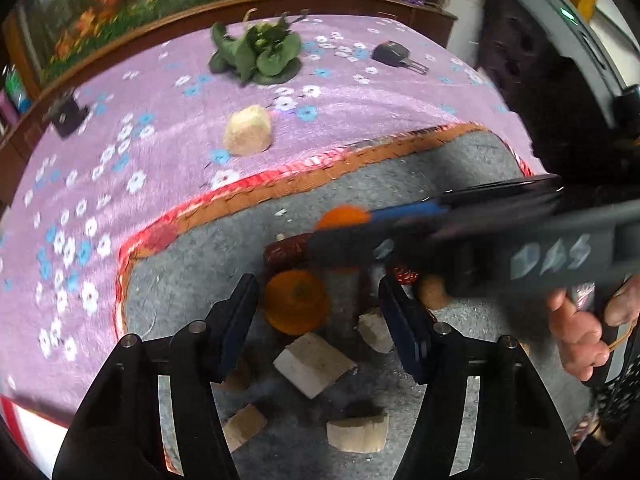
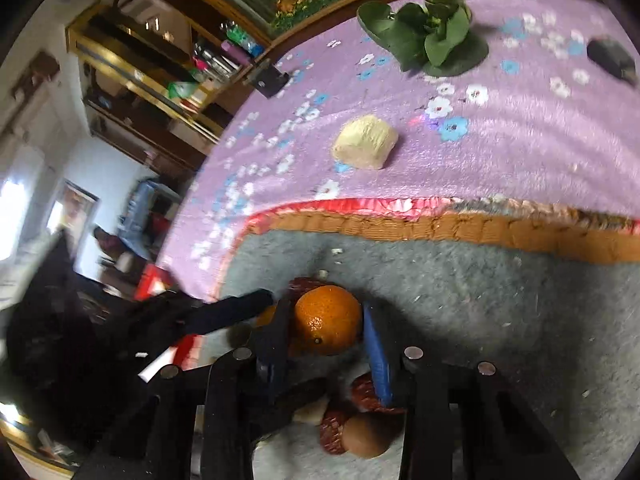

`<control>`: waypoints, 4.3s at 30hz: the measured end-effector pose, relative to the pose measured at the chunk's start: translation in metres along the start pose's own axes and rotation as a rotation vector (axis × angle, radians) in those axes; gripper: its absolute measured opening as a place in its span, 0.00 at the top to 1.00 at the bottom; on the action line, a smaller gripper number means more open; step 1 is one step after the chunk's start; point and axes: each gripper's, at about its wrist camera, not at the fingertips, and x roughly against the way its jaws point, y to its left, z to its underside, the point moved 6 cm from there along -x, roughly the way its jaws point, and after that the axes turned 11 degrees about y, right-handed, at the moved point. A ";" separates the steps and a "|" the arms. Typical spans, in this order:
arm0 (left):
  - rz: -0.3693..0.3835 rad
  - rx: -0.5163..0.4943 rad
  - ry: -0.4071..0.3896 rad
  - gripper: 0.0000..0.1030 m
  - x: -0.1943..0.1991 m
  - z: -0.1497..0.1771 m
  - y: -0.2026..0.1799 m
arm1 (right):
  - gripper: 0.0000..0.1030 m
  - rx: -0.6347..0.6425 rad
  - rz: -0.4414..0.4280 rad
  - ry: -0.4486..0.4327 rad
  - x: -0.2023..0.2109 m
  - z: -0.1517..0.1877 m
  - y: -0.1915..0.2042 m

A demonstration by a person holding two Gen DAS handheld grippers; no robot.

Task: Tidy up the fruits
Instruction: 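Grasp an orange with the left gripper while the right gripper grasps another orange, then release the orange into the white tray with the left gripper while the right releases its orange there, then grasp a hexagonal wooden block with the left gripper while the right grasps a cylindrical block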

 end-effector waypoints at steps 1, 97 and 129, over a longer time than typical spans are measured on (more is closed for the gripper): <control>0.013 0.012 0.001 0.38 0.000 0.001 0.002 | 0.67 -0.007 -0.006 -0.020 0.005 -0.001 -0.002; -0.519 0.608 -0.290 0.37 0.173 0.291 0.122 | 0.60 0.207 -0.046 -0.134 -0.022 0.101 0.162; -0.363 0.209 -0.239 0.37 0.121 0.232 -0.003 | 0.58 -0.066 -0.067 -0.103 0.060 0.125 0.032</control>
